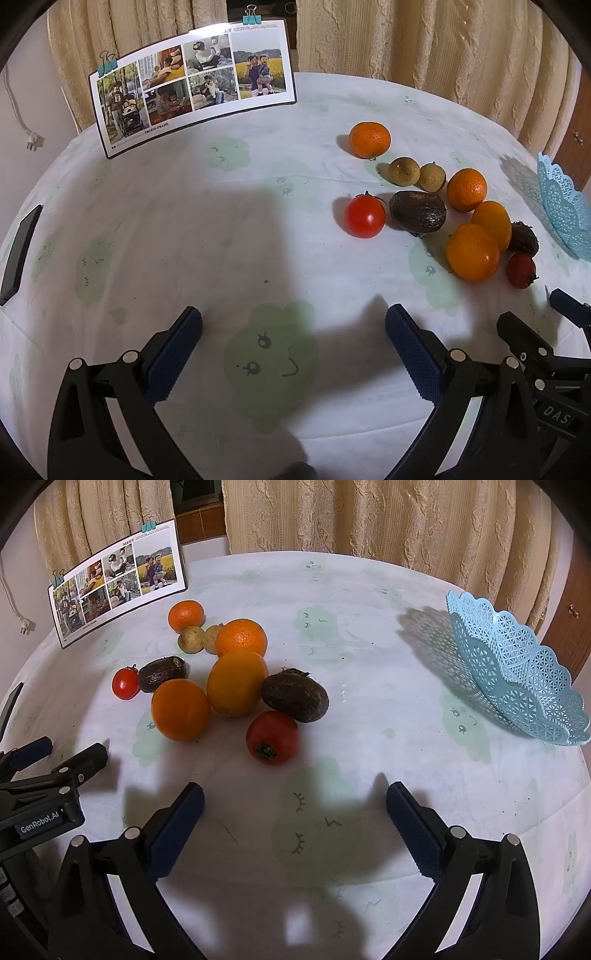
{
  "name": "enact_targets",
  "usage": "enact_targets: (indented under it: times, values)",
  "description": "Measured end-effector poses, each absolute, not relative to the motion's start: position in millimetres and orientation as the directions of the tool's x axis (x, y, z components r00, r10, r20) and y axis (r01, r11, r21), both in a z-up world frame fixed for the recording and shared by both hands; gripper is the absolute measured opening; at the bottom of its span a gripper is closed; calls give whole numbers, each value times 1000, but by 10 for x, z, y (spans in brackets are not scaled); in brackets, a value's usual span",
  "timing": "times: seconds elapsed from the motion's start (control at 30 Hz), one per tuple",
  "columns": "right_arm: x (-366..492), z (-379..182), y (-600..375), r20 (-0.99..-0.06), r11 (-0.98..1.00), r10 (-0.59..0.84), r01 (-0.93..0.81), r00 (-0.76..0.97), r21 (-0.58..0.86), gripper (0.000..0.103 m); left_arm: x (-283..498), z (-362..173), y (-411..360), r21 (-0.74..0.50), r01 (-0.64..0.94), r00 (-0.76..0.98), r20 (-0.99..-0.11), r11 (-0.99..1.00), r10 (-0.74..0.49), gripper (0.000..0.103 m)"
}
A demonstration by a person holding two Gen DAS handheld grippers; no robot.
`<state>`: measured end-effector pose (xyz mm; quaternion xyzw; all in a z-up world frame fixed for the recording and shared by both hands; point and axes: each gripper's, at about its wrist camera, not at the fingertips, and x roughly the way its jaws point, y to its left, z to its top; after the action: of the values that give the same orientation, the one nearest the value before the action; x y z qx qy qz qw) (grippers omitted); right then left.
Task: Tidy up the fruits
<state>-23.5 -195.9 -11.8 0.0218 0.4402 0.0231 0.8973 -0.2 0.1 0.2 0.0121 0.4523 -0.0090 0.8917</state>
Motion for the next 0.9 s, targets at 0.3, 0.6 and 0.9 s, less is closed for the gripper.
enact_targets:
  times: [0.3, 0.6, 0.9]
  values:
    - [-236, -119, -1961, -789, 998, 62, -22, 611, 61, 100, 0, 15, 15, 13, 29, 585, -811, 999, -6, 98]
    - [-242, -117, -1955, -791, 998, 69, -34, 608, 61, 101, 15, 22, 25, 12, 32, 582, -813, 999, -9, 98]
    - [-233, -121, -1956, -791, 997, 73, -39, 607, 62, 101, 16, 25, 32, 12, 32, 582, -813, 999, -9, 98]
